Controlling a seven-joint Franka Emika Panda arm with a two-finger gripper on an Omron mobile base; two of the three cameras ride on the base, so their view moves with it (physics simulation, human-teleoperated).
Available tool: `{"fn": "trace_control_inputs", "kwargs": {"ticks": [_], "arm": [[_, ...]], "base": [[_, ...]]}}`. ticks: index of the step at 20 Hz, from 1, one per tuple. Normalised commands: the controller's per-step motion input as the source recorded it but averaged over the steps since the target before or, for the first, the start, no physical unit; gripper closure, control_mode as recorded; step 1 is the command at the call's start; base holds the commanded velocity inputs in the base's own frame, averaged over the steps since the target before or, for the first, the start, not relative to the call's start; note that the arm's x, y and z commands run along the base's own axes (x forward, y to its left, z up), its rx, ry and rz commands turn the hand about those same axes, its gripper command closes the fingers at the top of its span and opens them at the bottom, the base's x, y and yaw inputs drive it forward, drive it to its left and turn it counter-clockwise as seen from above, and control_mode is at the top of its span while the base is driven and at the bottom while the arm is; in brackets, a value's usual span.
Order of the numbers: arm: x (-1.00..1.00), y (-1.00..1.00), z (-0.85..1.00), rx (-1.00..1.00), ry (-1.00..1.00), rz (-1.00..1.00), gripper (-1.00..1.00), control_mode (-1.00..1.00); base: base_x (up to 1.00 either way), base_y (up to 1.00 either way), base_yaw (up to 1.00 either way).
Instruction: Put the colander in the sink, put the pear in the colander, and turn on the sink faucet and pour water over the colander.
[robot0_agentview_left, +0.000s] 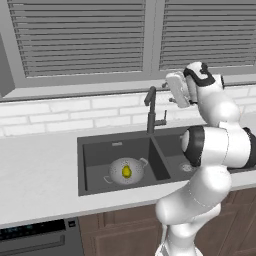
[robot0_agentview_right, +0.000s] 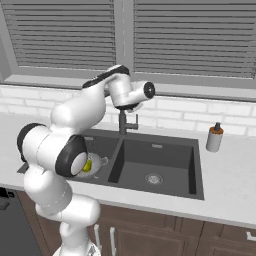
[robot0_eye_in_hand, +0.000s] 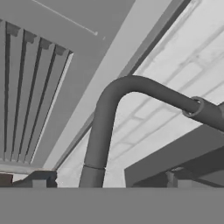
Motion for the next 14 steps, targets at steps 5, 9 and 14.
{"fn": "trace_control_inputs", "kwargs": {"ticks": [5,9,14], "arm": [[-0.17,-0.31,-0.19,0.08,-0.02,-0.05,-1.0,-1.0],[0.0,0.12,-0.64,-0.05,0.03,0.0,-1.0,-1.0],[0.13,0.29,-0.03,-0.02,0.0,0.0,-1.0,-1.0]], "base": [[0.0,0.0,0.0],[0.0,0.0,0.0],[0.0,0.0,0.0]]}}
